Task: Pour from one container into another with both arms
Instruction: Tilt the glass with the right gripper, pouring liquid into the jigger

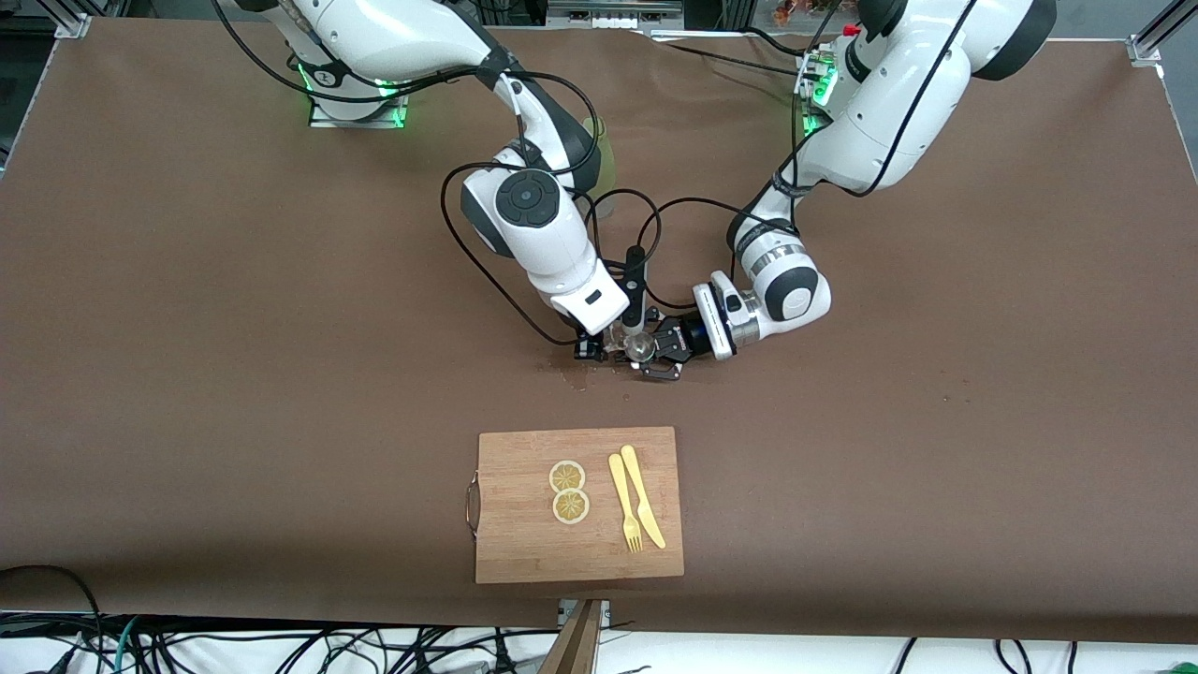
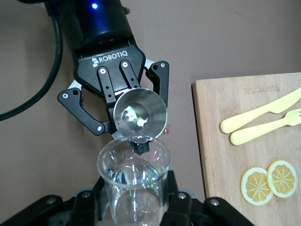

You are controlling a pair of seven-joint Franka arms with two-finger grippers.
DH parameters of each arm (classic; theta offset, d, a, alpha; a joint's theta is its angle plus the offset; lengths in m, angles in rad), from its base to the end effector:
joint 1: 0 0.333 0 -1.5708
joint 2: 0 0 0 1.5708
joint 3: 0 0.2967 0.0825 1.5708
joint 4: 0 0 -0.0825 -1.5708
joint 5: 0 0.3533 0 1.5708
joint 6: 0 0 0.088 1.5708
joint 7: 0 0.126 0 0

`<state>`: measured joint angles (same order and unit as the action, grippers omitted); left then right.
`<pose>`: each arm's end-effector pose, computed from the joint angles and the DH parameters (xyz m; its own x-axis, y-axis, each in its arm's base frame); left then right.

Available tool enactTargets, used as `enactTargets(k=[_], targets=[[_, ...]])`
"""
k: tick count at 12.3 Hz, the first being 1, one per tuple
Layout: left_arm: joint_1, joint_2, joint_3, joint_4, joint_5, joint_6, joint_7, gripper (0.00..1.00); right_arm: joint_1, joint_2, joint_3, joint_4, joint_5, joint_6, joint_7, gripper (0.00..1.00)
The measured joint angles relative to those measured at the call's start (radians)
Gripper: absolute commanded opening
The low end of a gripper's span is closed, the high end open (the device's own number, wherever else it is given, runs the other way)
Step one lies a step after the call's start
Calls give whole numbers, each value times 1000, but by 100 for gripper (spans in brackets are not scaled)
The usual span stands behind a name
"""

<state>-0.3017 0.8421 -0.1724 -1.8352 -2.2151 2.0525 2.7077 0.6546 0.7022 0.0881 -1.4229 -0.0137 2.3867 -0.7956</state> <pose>0.5217 -0.3264 0.1010 0.1627 -0.0251 0.9864 -0.9290 -0.3407 0.1446 0.5362 0.4747 0.2929 0.0340 0.9761 0.2146 0.9856 -0.0683 0.1545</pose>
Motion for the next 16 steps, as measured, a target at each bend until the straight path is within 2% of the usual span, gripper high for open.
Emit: enactTargets(k=[16], targets=[[0, 0, 0, 2, 0, 4, 1, 0, 29, 19, -42, 54, -128, -8, 5, 10]])
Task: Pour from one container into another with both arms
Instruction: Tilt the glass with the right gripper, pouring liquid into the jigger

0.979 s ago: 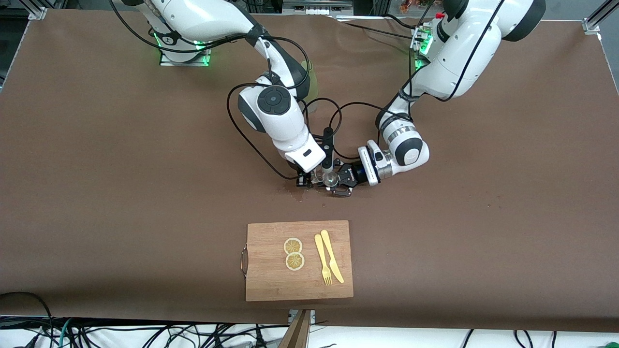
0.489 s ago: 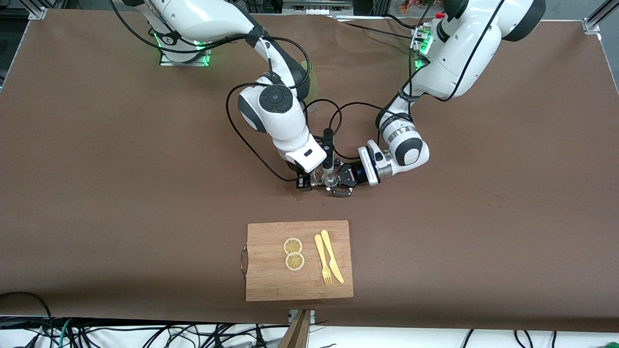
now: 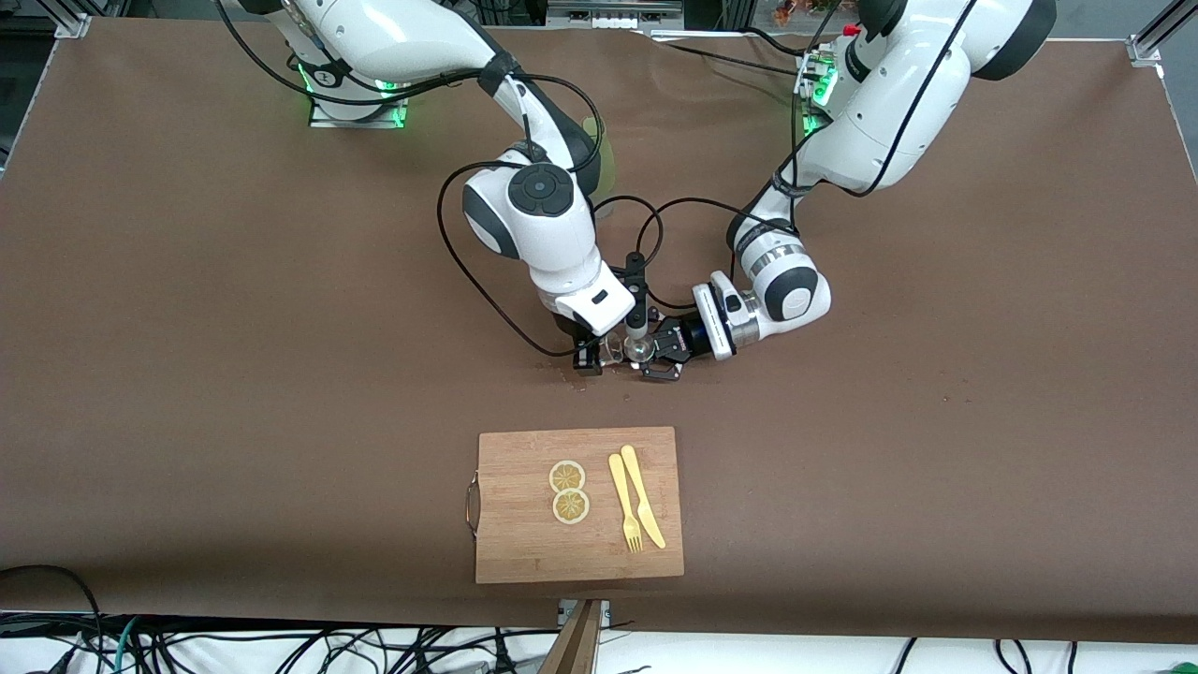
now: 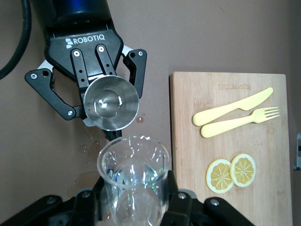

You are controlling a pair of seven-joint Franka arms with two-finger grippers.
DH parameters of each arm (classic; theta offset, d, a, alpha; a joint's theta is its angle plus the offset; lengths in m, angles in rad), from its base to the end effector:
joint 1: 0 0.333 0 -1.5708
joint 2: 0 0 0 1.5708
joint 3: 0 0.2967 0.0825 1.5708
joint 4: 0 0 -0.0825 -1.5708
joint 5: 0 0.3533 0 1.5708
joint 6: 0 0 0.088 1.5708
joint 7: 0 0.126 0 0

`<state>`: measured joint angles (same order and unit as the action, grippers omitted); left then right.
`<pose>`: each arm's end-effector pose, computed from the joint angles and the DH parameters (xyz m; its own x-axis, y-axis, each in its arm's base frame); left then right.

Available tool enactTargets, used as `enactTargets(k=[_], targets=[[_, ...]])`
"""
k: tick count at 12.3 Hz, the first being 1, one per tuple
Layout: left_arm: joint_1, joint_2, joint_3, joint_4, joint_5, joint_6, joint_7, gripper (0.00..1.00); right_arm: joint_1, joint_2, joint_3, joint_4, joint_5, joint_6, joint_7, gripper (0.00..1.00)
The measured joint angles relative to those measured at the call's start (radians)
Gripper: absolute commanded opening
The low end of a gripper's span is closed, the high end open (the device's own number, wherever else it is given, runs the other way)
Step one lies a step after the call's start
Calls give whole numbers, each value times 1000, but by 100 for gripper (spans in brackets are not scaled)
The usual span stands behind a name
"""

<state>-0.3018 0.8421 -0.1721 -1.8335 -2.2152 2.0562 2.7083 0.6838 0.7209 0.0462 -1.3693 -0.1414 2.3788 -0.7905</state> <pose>0.5224 -0.3261 0.1011 0.1617 -0.0279 0.9864 -0.9287 -0.3424 0.1426 0.5480 0.4760 0.3024 -0.0396 0.9904 0.1328 0.9642 0.0030 0.2651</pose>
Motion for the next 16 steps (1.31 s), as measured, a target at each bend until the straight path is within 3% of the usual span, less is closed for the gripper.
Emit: enactTargets(k=[9, 16], targets=[[-1, 0, 0, 0, 0, 1, 0, 0, 25, 2, -60, 20, -58, -98, -1, 10], [-14, 0, 0, 1, -4, 28, 0, 0, 29, 2, -63, 79, -59, -168, -2, 10]])
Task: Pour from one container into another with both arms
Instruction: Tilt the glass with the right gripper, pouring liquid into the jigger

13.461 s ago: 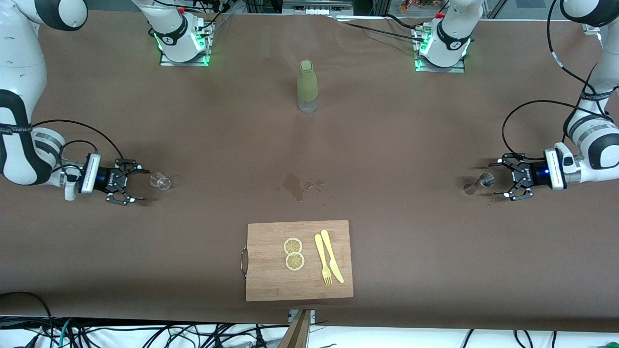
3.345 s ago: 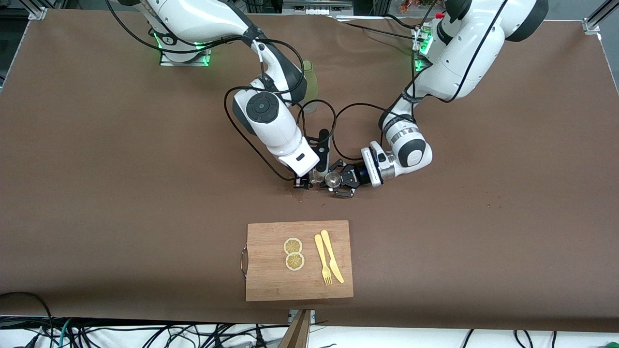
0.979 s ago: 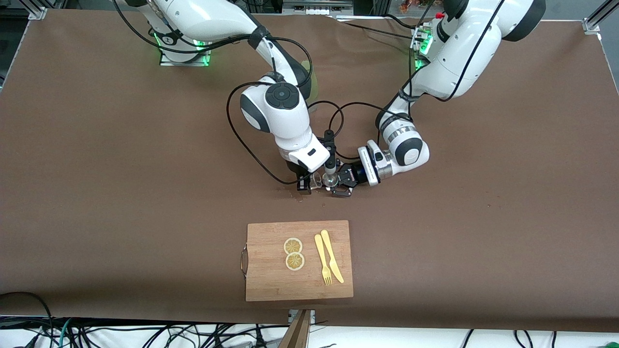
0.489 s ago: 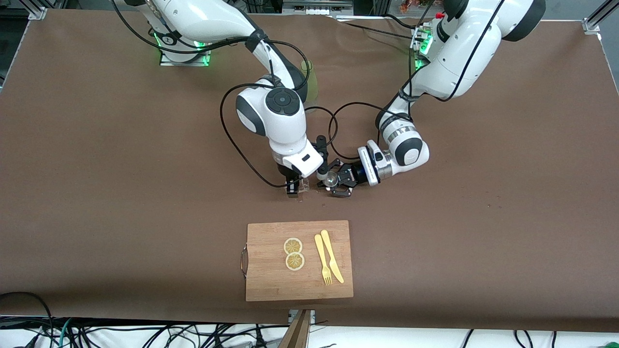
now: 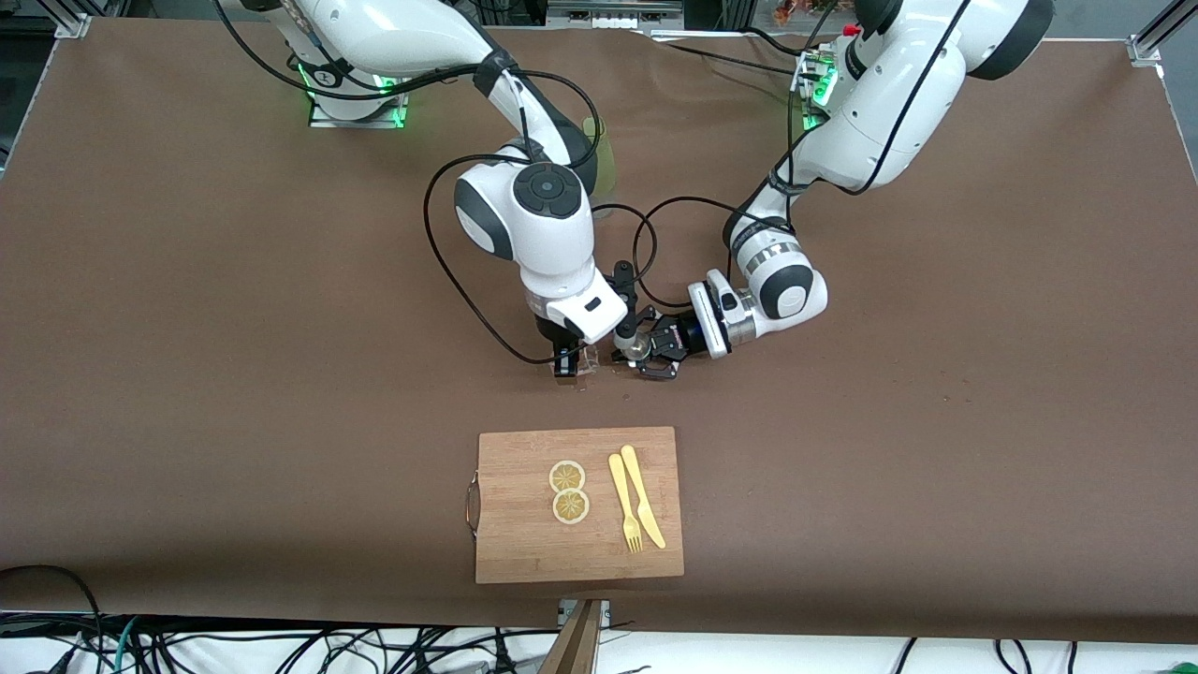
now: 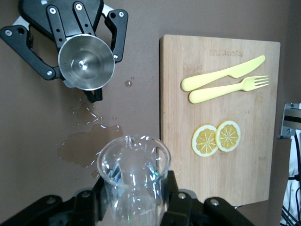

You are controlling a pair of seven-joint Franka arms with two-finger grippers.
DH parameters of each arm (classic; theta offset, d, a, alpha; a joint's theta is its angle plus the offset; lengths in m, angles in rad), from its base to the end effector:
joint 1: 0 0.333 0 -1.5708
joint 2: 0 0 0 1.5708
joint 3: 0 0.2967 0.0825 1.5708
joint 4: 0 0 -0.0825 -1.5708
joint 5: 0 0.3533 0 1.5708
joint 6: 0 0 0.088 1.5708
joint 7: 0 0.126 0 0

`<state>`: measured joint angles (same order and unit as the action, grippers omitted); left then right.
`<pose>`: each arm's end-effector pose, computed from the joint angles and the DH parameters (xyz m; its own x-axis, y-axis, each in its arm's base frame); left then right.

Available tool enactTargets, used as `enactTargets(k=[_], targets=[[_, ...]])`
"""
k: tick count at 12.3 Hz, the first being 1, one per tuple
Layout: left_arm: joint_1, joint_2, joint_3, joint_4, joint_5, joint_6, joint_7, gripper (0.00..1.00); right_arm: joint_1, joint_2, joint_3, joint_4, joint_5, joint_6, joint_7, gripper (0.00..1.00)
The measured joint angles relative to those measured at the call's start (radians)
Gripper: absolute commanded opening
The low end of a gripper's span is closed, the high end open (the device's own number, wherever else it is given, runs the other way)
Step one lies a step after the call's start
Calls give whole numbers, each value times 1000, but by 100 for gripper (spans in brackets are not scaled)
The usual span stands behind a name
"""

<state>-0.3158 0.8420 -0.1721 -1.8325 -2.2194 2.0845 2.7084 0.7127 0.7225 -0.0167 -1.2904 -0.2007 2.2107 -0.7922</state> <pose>0.5184 -0.3305 0.0984 0.1700 -0.0517 0.9841 -0.9282 -0.3439 0.1423 0.5601 0.4591 0.3192 -0.0260 0.9996 -0.0065 0.9638 0.0267 0.2654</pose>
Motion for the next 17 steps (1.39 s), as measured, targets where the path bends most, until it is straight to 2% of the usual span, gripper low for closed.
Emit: enactTargets(k=[4, 17], targets=[[-10, 0, 0, 0, -23, 4, 1, 0, 23, 0, 3, 15, 0, -37, 0, 10], [-23, 0, 0, 5, -39, 14, 2, 0, 88, 22, 3, 27, 0, -41, 1, 10]])
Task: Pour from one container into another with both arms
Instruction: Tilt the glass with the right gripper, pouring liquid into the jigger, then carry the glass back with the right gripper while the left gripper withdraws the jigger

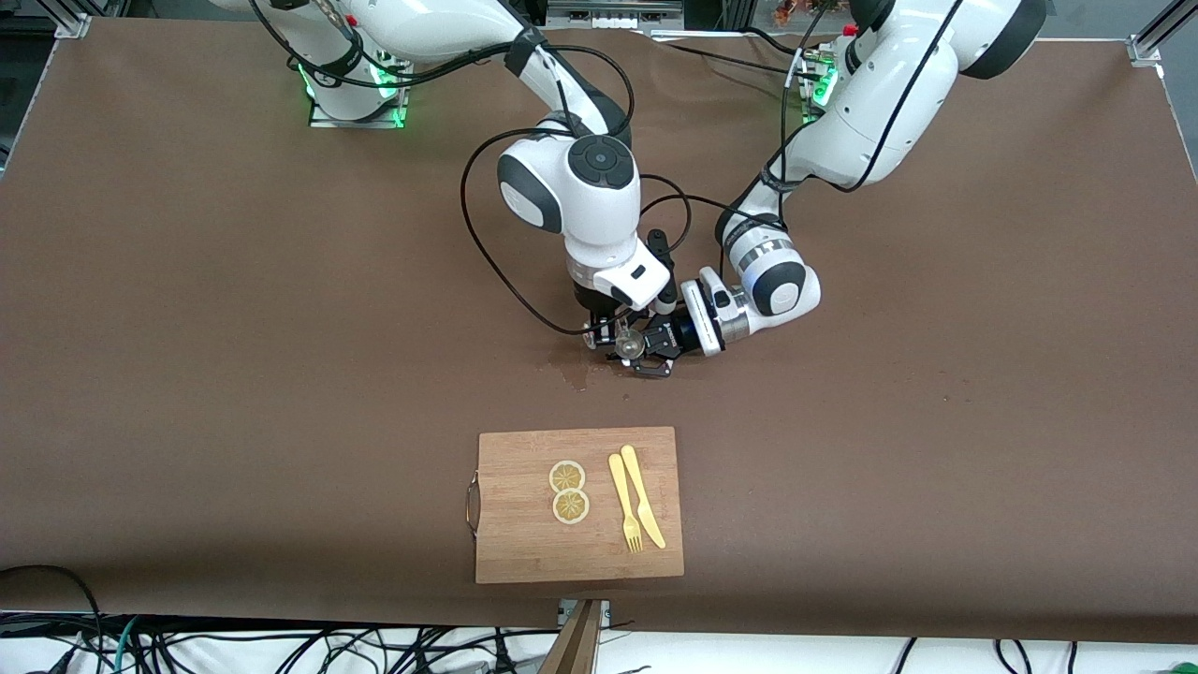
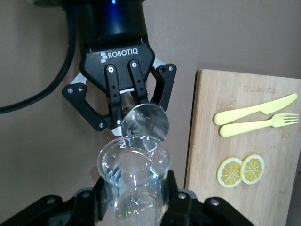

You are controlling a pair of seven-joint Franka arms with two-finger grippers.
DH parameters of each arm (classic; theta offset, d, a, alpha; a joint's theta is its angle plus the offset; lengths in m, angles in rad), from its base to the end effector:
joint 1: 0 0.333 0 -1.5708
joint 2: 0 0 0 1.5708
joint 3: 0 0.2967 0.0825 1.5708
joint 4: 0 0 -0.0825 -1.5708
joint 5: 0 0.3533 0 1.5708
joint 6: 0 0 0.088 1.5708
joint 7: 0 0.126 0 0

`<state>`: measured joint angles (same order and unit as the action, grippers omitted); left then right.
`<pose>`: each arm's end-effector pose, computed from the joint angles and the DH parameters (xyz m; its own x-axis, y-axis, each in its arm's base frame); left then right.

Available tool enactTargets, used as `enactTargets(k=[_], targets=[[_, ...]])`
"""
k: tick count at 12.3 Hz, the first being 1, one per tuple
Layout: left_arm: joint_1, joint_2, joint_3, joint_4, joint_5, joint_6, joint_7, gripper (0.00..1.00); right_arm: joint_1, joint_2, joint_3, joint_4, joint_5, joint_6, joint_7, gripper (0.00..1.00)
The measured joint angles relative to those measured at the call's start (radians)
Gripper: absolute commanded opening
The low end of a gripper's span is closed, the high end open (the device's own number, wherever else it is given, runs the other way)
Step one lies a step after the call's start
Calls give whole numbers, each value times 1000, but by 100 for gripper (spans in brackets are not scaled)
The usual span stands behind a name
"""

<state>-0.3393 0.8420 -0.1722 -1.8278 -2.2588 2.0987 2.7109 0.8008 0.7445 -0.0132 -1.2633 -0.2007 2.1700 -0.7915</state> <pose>0.5146 -0.3410 0.0991 0.1801 -0.0464 0.9826 -0.9214 -0.3577 0.1520 0.5171 0.5074 0.3115 -0.1087 0.9936 -0.0291 0.9642 0.1125 0.2400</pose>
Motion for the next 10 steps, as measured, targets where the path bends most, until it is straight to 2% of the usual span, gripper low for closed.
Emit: enactTargets(k=[10], targets=[[0, 0, 1, 1, 0, 1, 0, 0, -5, 22, -17, 19, 5, 10, 2, 10]])
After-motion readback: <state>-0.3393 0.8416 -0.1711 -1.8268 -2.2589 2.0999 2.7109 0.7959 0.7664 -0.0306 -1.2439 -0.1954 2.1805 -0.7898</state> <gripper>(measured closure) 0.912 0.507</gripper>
